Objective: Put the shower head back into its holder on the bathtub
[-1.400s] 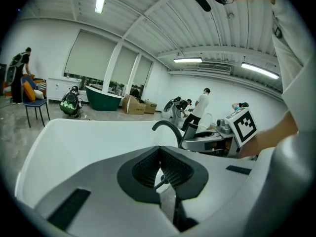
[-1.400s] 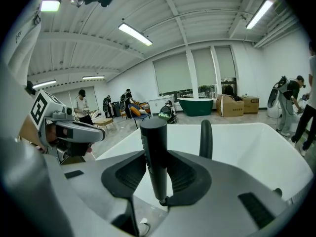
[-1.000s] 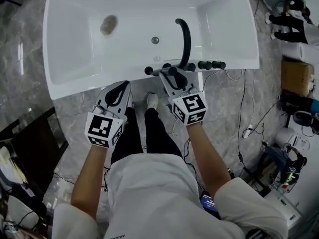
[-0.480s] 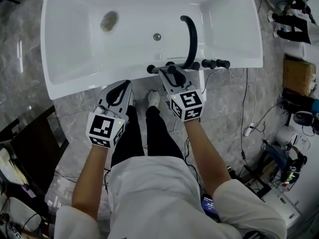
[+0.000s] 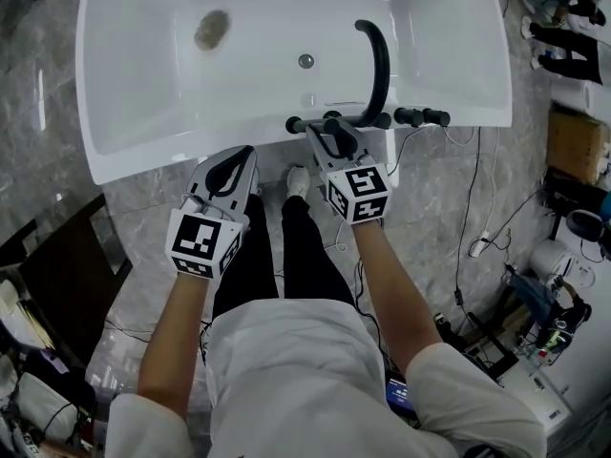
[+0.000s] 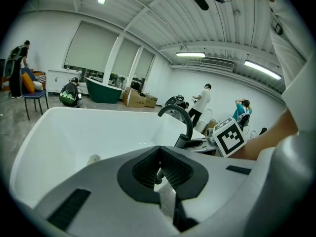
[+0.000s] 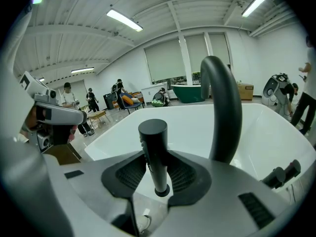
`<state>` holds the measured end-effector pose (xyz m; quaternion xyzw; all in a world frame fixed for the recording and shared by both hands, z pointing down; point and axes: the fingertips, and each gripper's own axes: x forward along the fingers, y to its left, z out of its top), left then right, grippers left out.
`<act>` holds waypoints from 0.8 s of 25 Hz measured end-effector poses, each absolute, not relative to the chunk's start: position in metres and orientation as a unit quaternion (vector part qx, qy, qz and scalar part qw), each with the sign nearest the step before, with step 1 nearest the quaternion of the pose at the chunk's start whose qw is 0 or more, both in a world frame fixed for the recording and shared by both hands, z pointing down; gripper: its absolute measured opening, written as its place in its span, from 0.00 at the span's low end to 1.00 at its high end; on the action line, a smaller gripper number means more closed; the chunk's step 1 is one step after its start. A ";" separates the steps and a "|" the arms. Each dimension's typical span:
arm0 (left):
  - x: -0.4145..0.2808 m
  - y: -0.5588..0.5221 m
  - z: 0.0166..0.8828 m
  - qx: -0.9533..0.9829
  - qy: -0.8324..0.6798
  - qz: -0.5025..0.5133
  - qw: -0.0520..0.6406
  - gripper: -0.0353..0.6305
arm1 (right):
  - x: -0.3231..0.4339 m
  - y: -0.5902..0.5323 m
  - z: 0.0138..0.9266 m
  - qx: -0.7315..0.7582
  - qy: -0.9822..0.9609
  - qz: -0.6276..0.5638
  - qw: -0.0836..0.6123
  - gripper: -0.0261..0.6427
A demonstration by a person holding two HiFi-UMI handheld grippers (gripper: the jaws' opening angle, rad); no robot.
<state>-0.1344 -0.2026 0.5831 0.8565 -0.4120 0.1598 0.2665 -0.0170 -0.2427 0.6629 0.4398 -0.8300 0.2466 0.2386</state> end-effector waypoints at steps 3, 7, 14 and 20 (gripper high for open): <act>-0.136 -0.201 0.586 0.855 -0.413 0.161 0.270 0.07 | -0.017 -0.242 0.668 0.439 -0.829 0.249 0.241 0.25; -0.136 -0.201 0.590 0.853 -0.415 0.163 0.273 0.07 | -0.018 -0.243 0.676 0.435 -0.829 0.249 0.247 0.25; -0.134 -0.202 0.591 0.851 -0.416 0.166 0.274 0.07 | -0.017 -0.240 0.687 0.431 -0.829 0.244 0.262 0.25; -0.138 -0.200 0.593 0.851 -0.415 0.166 0.276 0.07 | -0.023 -0.236 0.695 0.426 -0.829 0.238 0.274 0.25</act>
